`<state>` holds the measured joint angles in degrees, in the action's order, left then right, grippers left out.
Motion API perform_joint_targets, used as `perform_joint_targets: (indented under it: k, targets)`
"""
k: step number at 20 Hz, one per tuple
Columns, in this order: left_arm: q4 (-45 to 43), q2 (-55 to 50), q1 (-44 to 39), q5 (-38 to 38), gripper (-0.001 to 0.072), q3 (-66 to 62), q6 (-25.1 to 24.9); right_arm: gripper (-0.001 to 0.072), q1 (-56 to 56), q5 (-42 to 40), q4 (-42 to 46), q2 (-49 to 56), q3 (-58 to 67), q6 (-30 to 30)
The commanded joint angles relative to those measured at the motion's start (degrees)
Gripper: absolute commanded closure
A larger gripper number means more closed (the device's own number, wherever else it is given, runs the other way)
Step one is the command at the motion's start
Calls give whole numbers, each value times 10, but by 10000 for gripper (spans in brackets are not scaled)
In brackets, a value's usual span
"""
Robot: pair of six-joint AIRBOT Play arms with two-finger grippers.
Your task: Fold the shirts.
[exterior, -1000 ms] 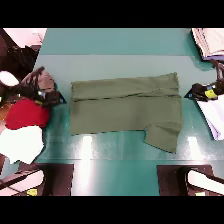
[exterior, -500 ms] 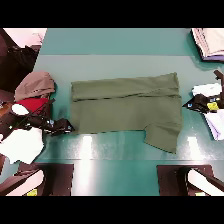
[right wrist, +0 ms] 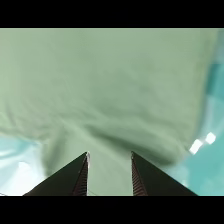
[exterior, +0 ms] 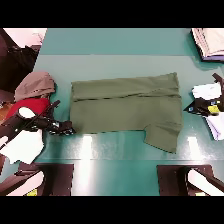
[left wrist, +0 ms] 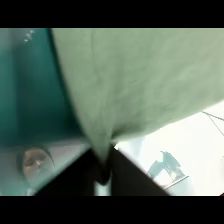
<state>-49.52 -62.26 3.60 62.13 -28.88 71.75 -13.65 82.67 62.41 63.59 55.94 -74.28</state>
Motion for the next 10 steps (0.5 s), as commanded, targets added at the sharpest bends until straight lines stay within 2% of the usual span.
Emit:
perform_joint_targets:
  k: [1, 3, 4, 5, 8, 10]
  targets:
    - [4, 1, -19, -10, 685, -11, 5, 406, -1, 32, 81, 0, 0, -9]
    - [2, 1, -19, -7, 685, -39, 5, 396, -5, 49, 106, -1, -9, -11]
    - [2, 1, -19, -4, 685, -57, 5, 335, -10, 54, 106, 0, -24, -11]
    - [2, 1, -19, 1, 685, -75, 5, 236, -19, 54, 106, 0, -48, -11]
    - [3, 1, -19, 4, 685, -107, 5, 229, -35, 31, 87, 0, -130, -1]
    - [3, 1, -19, 3, 685, -110, 4, 263, -34, -7, 55, 0, -176, 20]
